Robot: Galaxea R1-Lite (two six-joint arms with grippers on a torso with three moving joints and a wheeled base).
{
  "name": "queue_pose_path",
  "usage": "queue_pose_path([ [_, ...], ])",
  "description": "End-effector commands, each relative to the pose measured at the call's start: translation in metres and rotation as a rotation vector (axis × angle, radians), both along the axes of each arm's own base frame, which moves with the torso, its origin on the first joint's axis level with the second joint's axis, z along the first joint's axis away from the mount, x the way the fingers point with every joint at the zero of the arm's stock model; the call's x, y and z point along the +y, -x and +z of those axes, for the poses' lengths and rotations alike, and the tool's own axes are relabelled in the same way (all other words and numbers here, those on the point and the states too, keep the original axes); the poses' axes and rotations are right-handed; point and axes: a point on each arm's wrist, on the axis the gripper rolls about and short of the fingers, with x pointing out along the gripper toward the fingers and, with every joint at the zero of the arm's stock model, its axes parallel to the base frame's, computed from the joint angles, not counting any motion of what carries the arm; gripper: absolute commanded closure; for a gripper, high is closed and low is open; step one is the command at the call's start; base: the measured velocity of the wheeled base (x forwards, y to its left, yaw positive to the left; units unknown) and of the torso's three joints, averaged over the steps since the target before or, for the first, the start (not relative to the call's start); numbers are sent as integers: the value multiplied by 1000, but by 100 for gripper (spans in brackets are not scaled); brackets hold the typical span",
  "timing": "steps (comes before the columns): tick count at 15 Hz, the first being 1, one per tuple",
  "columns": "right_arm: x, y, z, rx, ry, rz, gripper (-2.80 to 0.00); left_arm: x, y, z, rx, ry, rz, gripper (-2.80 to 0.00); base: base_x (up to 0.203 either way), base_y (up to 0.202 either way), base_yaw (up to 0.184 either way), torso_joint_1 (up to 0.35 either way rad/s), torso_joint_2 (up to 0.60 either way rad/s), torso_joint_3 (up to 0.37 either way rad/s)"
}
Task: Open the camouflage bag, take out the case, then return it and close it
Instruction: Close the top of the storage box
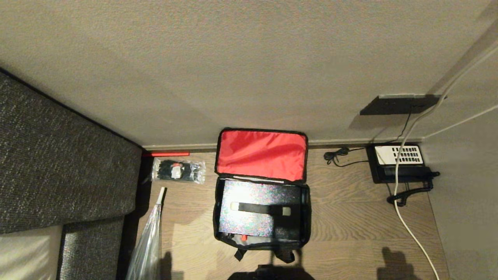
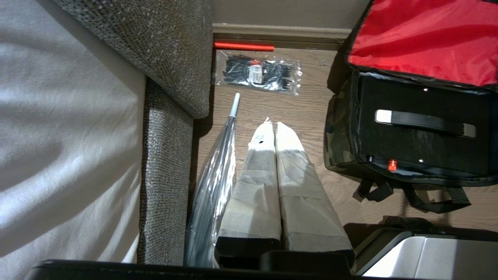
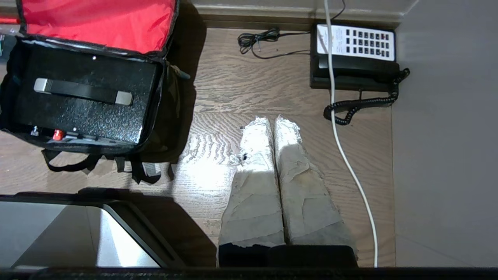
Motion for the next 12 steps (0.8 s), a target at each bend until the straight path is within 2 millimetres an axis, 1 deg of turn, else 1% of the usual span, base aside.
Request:
queue_pose_path([
  [1,0,0,0,-1,1,1,0,0,0,-1,1,0,1,0,0,0,0,0,0,0],
  [6,0,0,0,-2,2,1,0,0,0,-1,1,0,1,0,0,0,0,0,0,0],
  [8,0,0,0,-3,37,4,0,0,0,-1,1,0,1,0,0,0,0,0,0,0],
  [12,0,0,0,-5,0,-2,0,0,0,-1,1,0,1,0,0,0,0,0,0,0],
])
